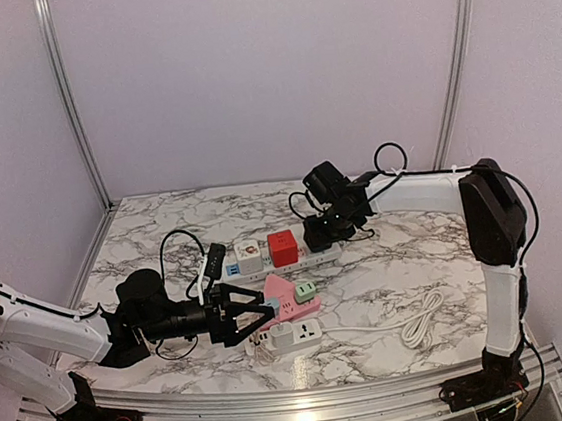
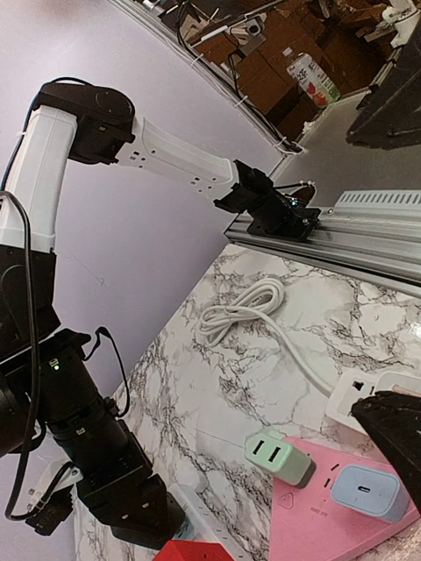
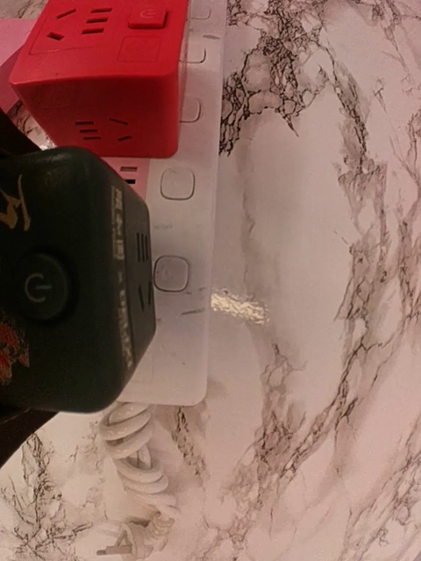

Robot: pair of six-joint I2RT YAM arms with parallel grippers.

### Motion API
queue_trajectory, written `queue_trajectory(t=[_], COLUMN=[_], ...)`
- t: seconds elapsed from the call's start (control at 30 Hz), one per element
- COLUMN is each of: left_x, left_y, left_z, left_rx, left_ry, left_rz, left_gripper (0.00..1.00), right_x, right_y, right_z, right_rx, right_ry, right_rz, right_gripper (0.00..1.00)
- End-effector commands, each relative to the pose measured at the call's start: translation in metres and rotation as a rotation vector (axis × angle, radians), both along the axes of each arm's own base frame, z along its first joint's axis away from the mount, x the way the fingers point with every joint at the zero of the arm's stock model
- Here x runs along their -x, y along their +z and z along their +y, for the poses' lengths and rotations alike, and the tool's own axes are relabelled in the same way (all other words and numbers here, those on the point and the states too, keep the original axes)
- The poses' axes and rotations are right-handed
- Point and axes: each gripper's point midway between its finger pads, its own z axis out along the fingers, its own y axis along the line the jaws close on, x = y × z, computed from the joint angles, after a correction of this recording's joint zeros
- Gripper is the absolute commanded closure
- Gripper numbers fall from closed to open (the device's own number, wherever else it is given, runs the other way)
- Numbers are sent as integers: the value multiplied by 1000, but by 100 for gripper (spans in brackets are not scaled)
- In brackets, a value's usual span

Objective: Insert the plug
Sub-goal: Insert the plug into the socket slot.

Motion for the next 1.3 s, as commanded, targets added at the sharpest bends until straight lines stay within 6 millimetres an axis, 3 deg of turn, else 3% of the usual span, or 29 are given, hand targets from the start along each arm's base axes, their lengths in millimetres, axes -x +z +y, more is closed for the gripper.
queue_trajectory(t=[0.0,0.4,0.63,0.97,1.27], left_x=[-1,-2,-2,-3,-3], left_y=[0,-3,-4,-7,-6], left_z=[4,5,5,5,6], left_rx=[-3,-11,-13,-20,-19], left_ry=[11,20,22,23,25], left_rz=[-15,-12,-10,-10,-15], left_gripper=[1,1,1,1,1], right_x=[-10,-7,-7,-3,12], right_y=[7,-9,-23,-28,-86], right_z=[4,11,9,5,-3], right_rx=[-2,-21,5,44,144], right_ry=[-1,24,7,21,18], right_rz=[-26,11,45,59,223], right_gripper=[100,100,100,100,100])
